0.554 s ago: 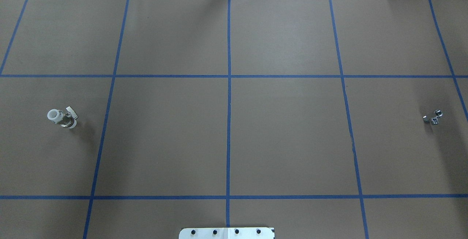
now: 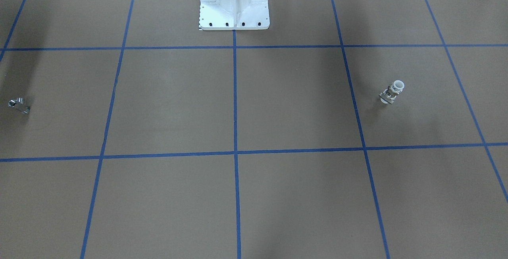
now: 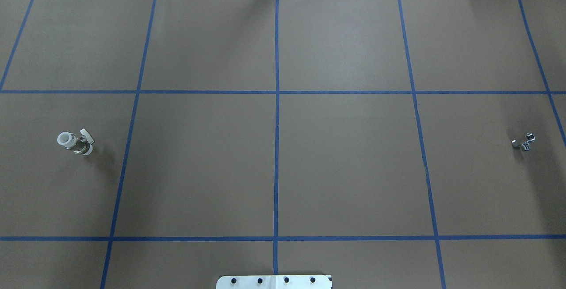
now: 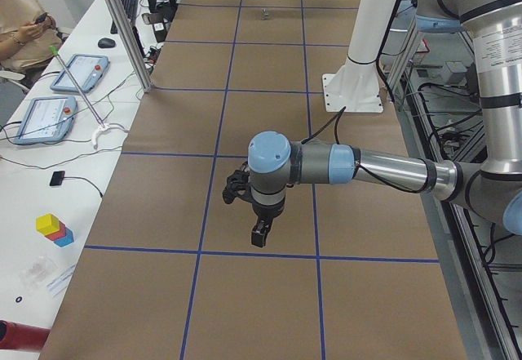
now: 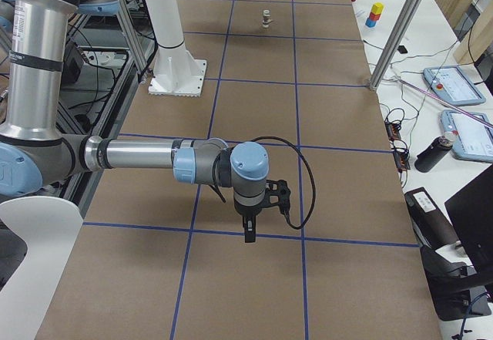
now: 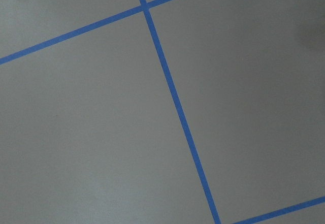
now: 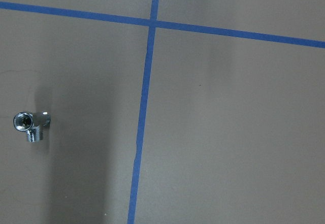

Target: Assemble PPR valve and pipe with both arms

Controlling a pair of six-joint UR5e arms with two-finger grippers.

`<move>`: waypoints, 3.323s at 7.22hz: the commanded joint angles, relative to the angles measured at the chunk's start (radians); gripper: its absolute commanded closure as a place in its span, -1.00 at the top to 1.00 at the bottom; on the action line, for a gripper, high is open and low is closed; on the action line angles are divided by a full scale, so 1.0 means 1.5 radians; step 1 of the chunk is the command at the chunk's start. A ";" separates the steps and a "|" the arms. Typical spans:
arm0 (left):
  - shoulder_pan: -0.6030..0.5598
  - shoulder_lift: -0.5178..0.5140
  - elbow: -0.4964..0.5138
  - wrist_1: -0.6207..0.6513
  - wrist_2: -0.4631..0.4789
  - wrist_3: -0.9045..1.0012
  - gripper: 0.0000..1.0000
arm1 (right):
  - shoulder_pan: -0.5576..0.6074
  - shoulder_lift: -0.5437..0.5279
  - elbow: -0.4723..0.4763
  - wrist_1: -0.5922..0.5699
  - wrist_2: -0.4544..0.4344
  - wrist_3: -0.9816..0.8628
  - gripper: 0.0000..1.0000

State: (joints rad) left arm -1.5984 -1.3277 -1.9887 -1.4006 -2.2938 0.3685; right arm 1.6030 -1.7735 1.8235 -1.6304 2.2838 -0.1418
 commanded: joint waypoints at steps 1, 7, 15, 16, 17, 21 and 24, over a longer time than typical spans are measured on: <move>0.000 -0.043 -0.001 -0.009 -0.001 -0.004 1.00 | 0.000 0.003 0.008 0.053 0.006 0.008 0.99; 0.040 -0.074 0.035 -0.146 -0.256 -0.100 1.00 | -0.008 0.004 -0.016 0.218 0.051 0.052 0.99; 0.357 -0.074 0.031 -0.440 -0.019 -0.594 1.00 | -0.014 0.002 -0.013 0.217 0.077 0.086 0.99; 0.399 -0.074 0.032 -0.441 0.006 -0.612 1.00 | -0.014 0.002 -0.014 0.217 0.077 0.086 0.99; 0.434 -0.075 0.036 -0.441 0.042 -0.618 1.00 | -0.014 0.002 -0.014 0.217 0.077 0.086 1.00; 0.453 -0.108 0.090 -0.441 0.065 -0.617 1.00 | -0.014 0.003 -0.015 0.217 0.075 0.085 0.99; 0.466 -0.133 0.118 -0.441 0.091 -0.626 1.00 | -0.015 0.003 -0.016 0.217 0.075 0.085 0.99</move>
State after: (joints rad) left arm -0.9071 -1.5162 -1.8265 -2.0617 -2.1671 -0.5658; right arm 1.5803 -1.7688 1.7999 -1.3054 2.3962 -0.0127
